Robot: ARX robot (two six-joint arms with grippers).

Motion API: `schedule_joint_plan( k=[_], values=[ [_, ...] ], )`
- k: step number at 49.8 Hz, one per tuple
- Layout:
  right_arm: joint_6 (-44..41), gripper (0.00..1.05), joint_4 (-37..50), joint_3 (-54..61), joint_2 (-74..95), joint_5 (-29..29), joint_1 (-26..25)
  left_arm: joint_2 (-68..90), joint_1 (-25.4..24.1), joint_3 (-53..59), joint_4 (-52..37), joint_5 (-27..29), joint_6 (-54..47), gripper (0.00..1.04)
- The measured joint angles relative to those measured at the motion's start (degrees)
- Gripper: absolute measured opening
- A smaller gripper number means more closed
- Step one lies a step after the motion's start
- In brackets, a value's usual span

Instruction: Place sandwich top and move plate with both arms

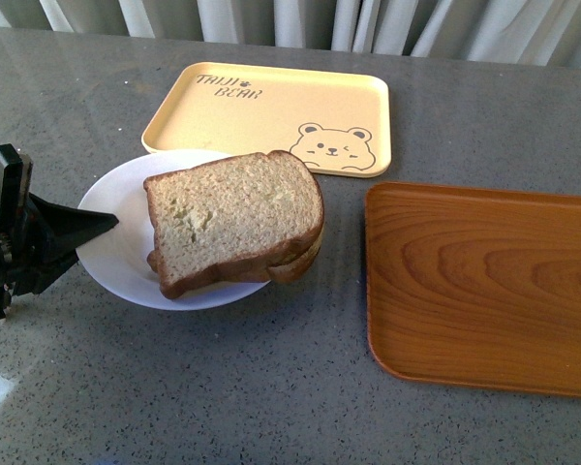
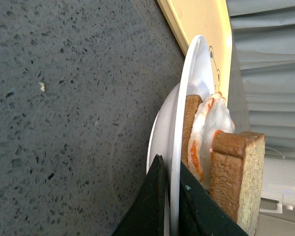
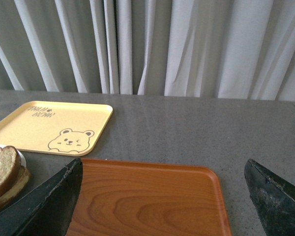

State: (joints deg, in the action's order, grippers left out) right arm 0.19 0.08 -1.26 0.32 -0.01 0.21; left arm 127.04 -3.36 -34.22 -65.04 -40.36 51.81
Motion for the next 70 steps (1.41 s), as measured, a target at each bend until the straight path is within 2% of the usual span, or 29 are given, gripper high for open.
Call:
schedule_joint_plan(
  k=[15,24,45,70],
  values=[
    [0.0,0.96,0.0,0.0,0.0,0.0,0.0,-6.4,-0.9,2.1,-0.1,-0.6,2.1,0.02],
    [0.0,0.96,0.0,0.0,0.0,0.0,0.0,-11.3,-0.7,0.6,5.0,-1.1,2.4,0.02],
    [0.0,0.96,0.0,0.0,0.0,0.0,0.0,-3.8,3.8,-23.0,20.8,-0.6,1.3,0.02],
    [0.0,0.96,0.0,0.0,0.0,0.0,0.0,8.2,5.6,-42.6,31.3,-1.3,-1.4,0.02]
  ],
)
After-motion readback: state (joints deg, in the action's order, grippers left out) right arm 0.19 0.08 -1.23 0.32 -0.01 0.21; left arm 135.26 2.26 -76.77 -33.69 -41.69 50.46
